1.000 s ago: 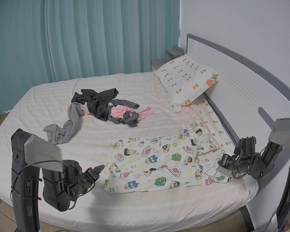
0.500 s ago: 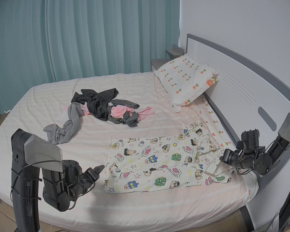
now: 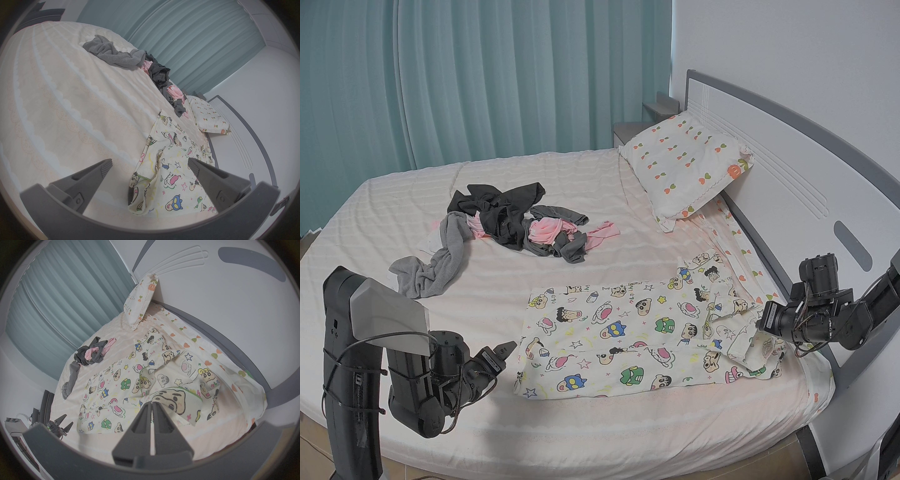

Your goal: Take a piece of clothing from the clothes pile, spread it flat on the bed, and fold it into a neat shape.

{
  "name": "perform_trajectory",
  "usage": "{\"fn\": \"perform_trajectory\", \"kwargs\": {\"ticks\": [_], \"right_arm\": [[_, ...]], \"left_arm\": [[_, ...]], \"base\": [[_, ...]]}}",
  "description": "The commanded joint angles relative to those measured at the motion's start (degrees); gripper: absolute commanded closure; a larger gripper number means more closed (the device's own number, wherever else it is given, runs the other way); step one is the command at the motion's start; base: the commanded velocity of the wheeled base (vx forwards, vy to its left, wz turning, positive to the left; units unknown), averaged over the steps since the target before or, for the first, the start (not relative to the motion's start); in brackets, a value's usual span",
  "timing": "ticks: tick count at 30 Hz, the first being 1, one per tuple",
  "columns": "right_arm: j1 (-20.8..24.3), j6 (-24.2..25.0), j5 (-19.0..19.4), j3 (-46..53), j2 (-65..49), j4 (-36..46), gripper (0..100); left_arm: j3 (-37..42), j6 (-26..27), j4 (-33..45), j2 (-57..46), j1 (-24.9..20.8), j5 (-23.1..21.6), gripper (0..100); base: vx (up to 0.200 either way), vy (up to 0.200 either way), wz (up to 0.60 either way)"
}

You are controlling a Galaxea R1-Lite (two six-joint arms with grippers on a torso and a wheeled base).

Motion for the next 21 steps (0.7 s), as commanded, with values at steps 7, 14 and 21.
{"fn": "perform_trajectory", "kwargs": {"ticks": [7,14,21], "right_arm": [[2.1,0.2,-0.5,-0.9,-2.5,3.6,100],[2.3,0.3,-0.6,-1.2,-2.2,7.0,100],[2.0,0.3,-0.6,-0.2,-2.6,7.1,100]], "left_arm": [[0.0,0.0,-1.0,0.1,0.0,0.0,0],[0.1,0.1,-1.0,0.1,0.0,0.0,0],[0.0,0.1,-1.0,0.1,0.0,0.0,0]], "base": [[0.0,0.0,0.0],[0.0,0.0,0.0],[0.0,0.0,0.0]]}}
